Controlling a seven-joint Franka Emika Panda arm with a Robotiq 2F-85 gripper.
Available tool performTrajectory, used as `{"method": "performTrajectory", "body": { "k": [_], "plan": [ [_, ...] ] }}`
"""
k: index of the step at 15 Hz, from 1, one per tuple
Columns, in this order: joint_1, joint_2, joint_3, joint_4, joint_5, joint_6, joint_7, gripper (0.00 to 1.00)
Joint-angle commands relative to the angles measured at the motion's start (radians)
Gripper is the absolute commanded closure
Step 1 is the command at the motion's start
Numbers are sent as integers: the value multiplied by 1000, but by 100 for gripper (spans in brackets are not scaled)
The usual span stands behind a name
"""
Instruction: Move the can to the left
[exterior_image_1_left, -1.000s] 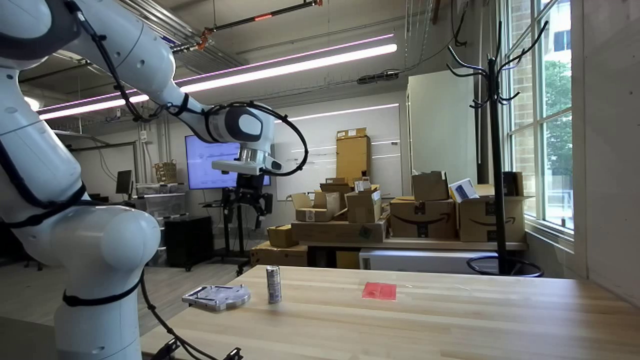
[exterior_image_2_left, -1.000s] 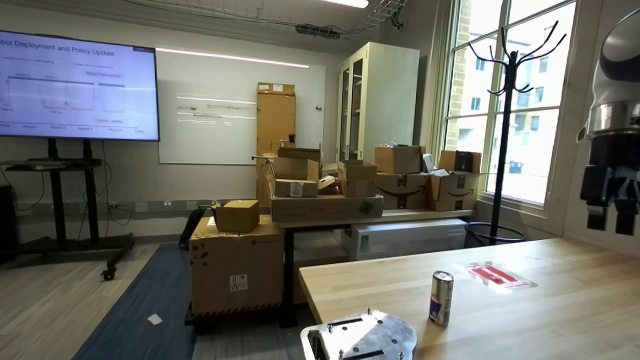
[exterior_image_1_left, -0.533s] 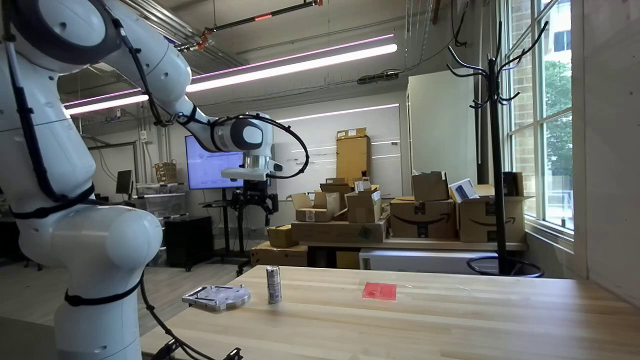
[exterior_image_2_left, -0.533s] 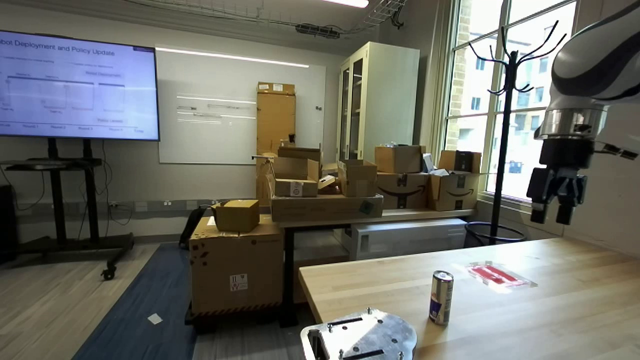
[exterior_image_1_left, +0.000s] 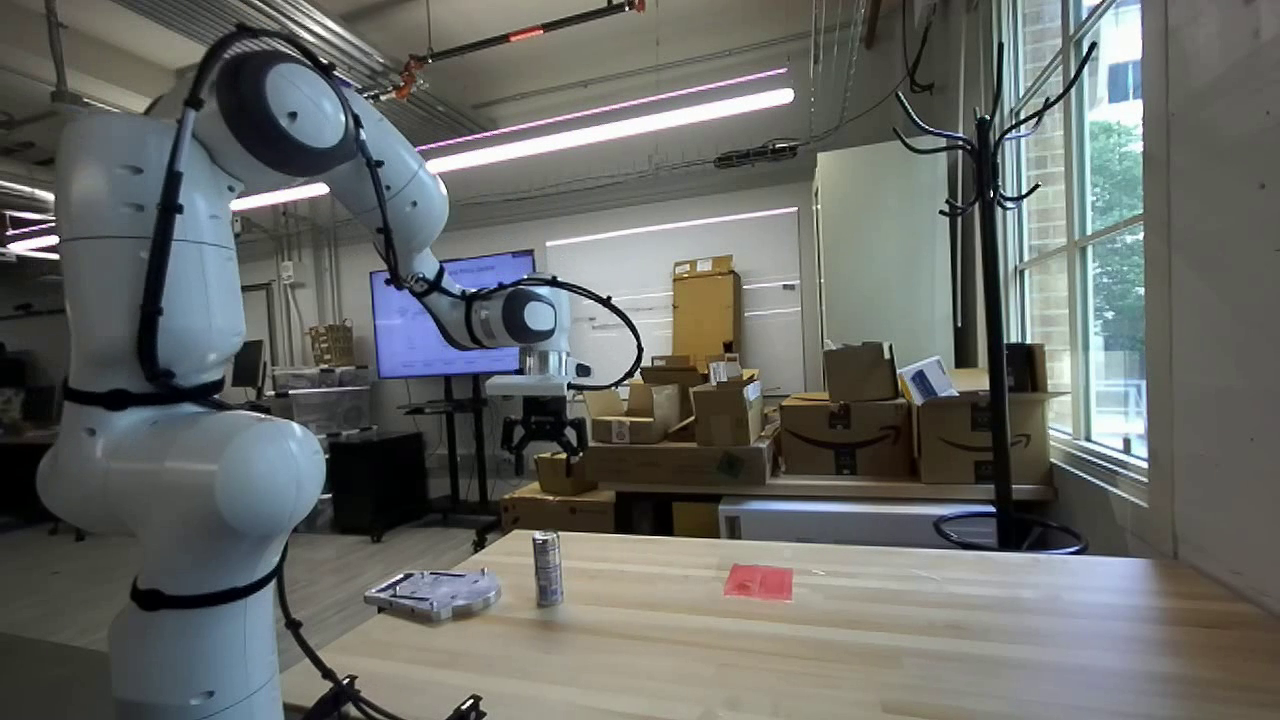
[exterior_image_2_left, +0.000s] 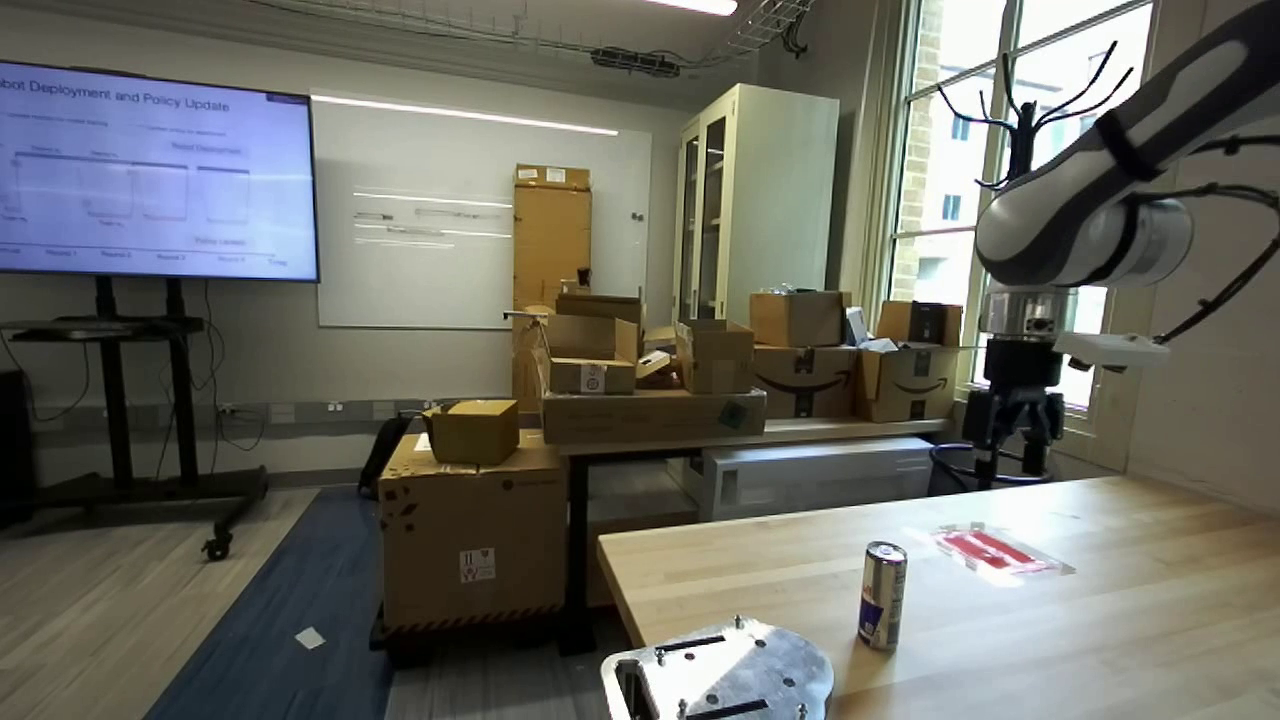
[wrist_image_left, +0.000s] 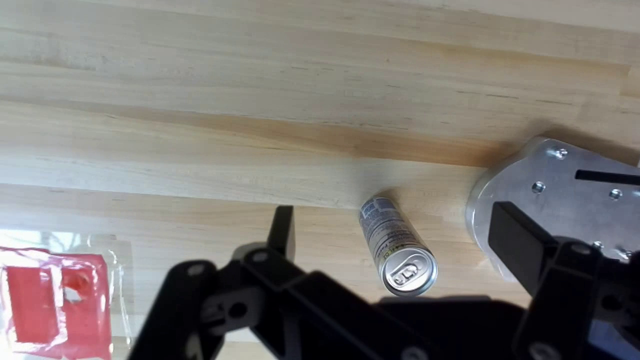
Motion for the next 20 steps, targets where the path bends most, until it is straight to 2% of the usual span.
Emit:
{"method": "performTrajectory", "body": {
  "k": [1,9,16,20],
  "plan": [
    [-21,161,50,159,-11,-21,-14,0],
    [-32,395,116,374,-33,-30,-13,0],
    [-47,512,147,460,-27,-38,-22,0],
    [-50,541,155,468,-29,-35,-22,0]
  ]
}}
